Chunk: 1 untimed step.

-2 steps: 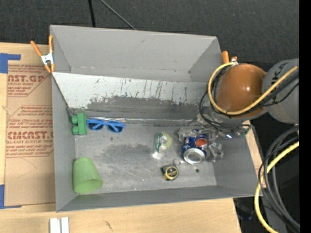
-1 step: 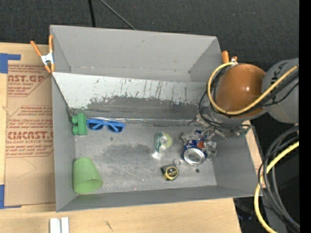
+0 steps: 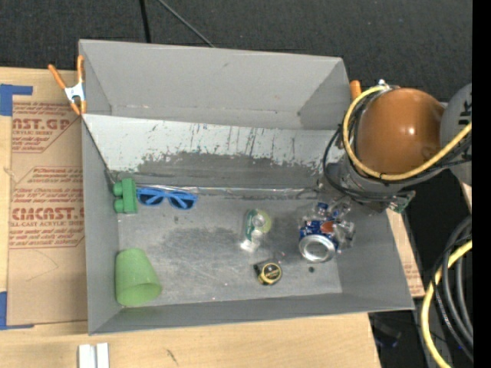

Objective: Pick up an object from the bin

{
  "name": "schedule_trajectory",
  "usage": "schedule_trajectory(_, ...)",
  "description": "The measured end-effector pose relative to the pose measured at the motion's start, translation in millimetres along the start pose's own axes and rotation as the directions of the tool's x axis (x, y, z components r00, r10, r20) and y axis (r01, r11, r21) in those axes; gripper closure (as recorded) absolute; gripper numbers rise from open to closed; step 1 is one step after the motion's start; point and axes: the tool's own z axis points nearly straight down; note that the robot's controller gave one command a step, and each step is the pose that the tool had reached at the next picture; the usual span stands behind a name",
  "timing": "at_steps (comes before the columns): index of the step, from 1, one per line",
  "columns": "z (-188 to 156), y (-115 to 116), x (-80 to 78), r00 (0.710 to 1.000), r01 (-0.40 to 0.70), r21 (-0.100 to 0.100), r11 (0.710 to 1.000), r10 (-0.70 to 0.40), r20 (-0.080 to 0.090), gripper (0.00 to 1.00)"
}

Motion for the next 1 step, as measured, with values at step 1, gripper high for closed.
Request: schedule_trajectory(1, -142.9, 13.1, -28.4, 1.000, 0.005, 0.004, 1.000, -0.005, 0.003, 1.00)
